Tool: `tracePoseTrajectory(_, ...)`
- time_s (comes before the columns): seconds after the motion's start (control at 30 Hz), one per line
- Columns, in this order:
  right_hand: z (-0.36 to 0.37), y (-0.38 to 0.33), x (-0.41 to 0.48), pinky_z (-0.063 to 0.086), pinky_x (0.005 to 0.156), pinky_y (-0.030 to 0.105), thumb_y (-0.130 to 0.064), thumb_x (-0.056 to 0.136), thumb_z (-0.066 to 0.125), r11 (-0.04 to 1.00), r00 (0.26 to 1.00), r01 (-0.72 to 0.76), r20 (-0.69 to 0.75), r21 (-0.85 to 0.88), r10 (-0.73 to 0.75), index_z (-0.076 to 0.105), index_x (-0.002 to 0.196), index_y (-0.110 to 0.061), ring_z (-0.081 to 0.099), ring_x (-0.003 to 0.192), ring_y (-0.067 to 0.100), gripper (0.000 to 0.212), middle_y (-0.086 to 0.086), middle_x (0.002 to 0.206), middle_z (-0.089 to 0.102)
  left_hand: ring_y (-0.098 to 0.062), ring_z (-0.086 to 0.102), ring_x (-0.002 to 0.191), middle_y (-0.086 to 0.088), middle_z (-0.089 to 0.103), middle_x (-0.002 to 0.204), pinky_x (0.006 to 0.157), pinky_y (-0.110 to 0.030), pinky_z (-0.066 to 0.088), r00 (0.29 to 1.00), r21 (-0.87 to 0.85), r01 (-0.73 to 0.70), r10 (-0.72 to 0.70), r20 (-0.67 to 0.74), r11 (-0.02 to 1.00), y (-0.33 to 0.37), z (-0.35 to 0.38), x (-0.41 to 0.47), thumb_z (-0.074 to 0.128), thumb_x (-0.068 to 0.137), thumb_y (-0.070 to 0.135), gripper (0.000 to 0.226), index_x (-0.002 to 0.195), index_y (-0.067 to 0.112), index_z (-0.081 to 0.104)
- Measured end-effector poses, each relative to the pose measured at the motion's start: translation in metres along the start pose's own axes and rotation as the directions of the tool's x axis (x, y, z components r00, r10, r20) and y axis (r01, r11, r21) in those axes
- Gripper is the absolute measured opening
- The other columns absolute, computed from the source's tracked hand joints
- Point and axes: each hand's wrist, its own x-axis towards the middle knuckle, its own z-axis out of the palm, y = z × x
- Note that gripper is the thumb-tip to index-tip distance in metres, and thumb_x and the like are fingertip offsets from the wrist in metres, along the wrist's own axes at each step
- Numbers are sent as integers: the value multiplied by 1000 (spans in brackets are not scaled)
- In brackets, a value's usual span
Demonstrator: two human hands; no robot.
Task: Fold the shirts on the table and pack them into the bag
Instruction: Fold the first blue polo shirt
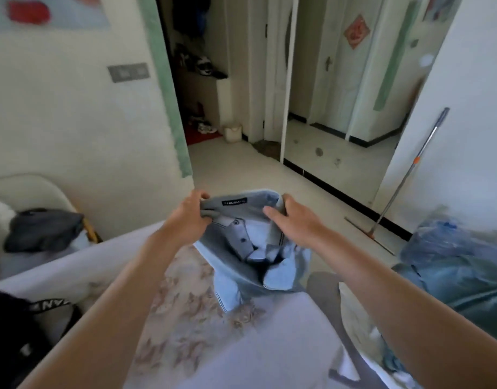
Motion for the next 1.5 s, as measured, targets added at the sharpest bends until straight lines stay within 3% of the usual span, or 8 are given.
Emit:
tracePoseTrajectory(0.27, 101, -71, -4, 39, 78, 28, -7, 90, 56, 956, 959, 147, 273, -254, -75, 57, 119, -18, 57, 105, 28, 31, 12, 127, 57, -19, 49, 70, -5, 57, 85, 57, -30, 37, 936, 182, 295, -322, 143, 938, -126, -56, -94, 49, 92, 5, 17, 90, 21, 53)
tracePoseTrajectory(0.47, 141, -86, 36, 39, 69, 31, -40, 94, 58, 749, 951, 182, 306, -637, 29, 61, 117, -18, 57, 99, 24, 33, 6, 133, 55, -20, 19, 61, -4, 24, 67, 58, -33, 18, 680, 320, 431, -537, 500, 844, -160, -91, -114, 49, 71, 8, 24, 66, 15, 27)
tracePoseTrajectory(0.63, 181, -122, 89, 52, 60, 27, -20, 95, 52, 900, 931, 29, 339, -434, 133, 70, 83, -3, 68, 61, 26, 28, 13, 79, 75, -21, 42, 57, -6, 45, 66, 51, -26, 33, 715, 264, 611, -663, 219, 746, -198, -104, -91, 50, 82, 8, 16, 68, 8, 44)
tracePoseTrajectory(0.73, 208, -148, 125, 47, 76, 30, -19, 96, 51, 953, 946, 222, 283, -207, -159, 66, 116, -12, 65, 104, 30, 26, 11, 118, 69, -34, 63, 89, -15, 65, 98, 71, -34, 51, 734, 225, 676, -671, -110, 702, -231, -101, -83, 52, 86, 14, 20, 103, 7, 58)
tracePoseTrajectory(0.83, 237, -155, 139, 36, 106, 32, -22, 99, 56, 968, 883, 250, 403, 33, -242, 18, 158, -29, 38, 141, 23, 71, -2, 161, 30, -40, 45, 122, -17, 44, 135, 94, -48, 44, 672, 238, 741, -698, -248, 628, -257, -85, -78, 56, 88, 10, 53, 138, 12, 37)
tracePoseTrajectory(1.2, 344, 2, 144, 42, 106, 49, -31, 96, 52, 823, 811, 427, 561, -375, -165, 37, 151, -30, 43, 134, 34, 56, 10, 153, 34, -18, 33, 132, 6, 39, 137, 109, -42, 36, 758, 143, 568, -583, 292, 811, -281, 59, -98, 69, 81, 43, 46, 125, 36, 56)
tracePoseTrajectory(1.4, 371, -13, 161, 33, 43, 30, -15, 100, 43, 697, 733, 605, 611, -385, -299, -5, 155, -47, 53, 57, 21, 79, 5, 93, 62, -19, 27, 124, 7, 31, 130, 107, -40, 31, 771, 443, 294, -484, 414, 847, -288, 97, -134, 73, 71, 53, 54, 118, 38, 54)
tracePoseTrajectory(1.5, 386, -27, 173, 45, 56, 33, -8, 99, 39, 654, 650, 678, 690, -335, -320, 43, 144, -35, 65, 77, 31, 53, 8, 95, 67, -22, 33, 123, 3, 41, 125, 106, -38, 31, 764, 479, 290, -502, 405, 829, -295, 98, -138, 63, 88, 41, 31, 118, 33, 59)
